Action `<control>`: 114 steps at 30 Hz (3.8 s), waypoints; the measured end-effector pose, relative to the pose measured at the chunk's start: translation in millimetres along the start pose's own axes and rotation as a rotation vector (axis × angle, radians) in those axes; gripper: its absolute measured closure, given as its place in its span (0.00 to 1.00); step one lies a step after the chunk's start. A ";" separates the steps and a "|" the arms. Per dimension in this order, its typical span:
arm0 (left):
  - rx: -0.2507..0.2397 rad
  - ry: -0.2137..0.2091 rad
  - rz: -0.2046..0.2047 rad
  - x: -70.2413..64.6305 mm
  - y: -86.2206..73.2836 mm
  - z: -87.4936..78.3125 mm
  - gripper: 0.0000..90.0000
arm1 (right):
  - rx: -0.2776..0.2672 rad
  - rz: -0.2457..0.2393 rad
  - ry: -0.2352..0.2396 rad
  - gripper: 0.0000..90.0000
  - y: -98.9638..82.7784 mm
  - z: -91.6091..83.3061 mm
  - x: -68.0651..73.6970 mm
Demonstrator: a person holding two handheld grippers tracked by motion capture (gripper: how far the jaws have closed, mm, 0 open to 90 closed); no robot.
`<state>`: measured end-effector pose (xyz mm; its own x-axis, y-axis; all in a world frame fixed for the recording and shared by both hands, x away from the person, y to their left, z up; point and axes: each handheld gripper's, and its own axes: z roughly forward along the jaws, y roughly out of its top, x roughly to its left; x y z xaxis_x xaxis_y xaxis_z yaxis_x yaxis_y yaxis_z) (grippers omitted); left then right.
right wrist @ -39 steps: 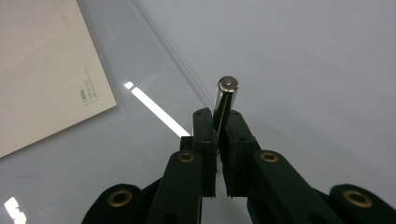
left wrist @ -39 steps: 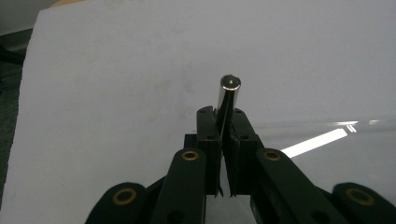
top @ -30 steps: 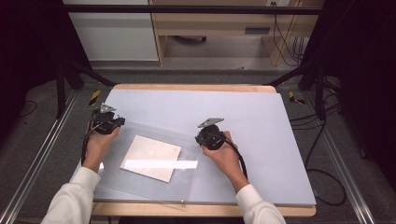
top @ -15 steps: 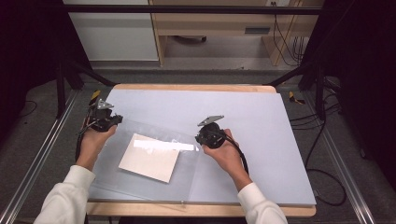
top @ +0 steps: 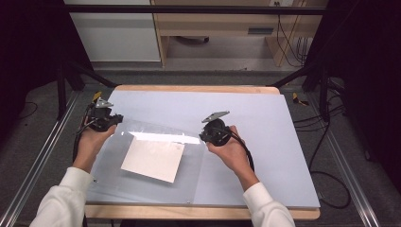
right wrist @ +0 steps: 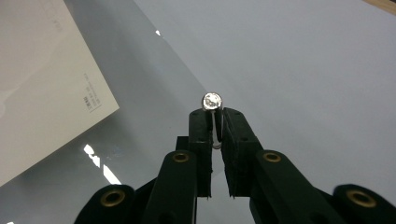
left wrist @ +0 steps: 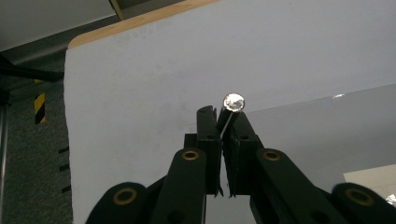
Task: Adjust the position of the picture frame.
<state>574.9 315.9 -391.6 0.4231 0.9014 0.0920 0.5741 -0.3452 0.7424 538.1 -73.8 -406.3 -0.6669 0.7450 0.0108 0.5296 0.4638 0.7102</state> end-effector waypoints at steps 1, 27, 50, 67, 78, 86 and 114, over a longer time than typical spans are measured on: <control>0.001 0.000 0.000 -1.2 1.7 -0.2 0.94 | 0.005 -0.003 -0.001 0.92 0.9 -1.9 -1.6; 0.001 -0.034 0.042 -55.7 40.4 18.6 0.94 | 0.022 0.052 -0.092 0.92 0.2 -38.4 -65.8; -0.001 -0.058 0.062 -84.2 50.3 21.2 0.94 | 0.016 0.082 -0.130 0.91 -5.2 -57.7 -95.3; 0.052 -0.064 0.068 -90.4 39.5 29.3 0.93 | 0.066 0.096 -0.125 0.91 -7.4 -47.7 -102.2; 0.072 -0.082 0.053 -90.8 32.8 37.1 0.93 | 0.090 0.116 -0.112 0.92 -18.0 -34.7 -105.7; 0.094 -0.103 0.062 -93.5 18.2 55.5 0.93 | 0.126 0.135 -0.109 0.93 -31.6 -19.5 -106.3; -0.021 -0.088 0.041 -95.4 -6.8 70.3 0.79 | 0.031 0.161 -0.147 0.81 -57.6 3.8 -109.5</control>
<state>579.9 213.9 -452.1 0.5065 0.8598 0.0650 0.5405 -0.3753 0.7530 582.6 -180.3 -451.1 -0.4897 0.8717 0.0181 0.6407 0.3457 0.6855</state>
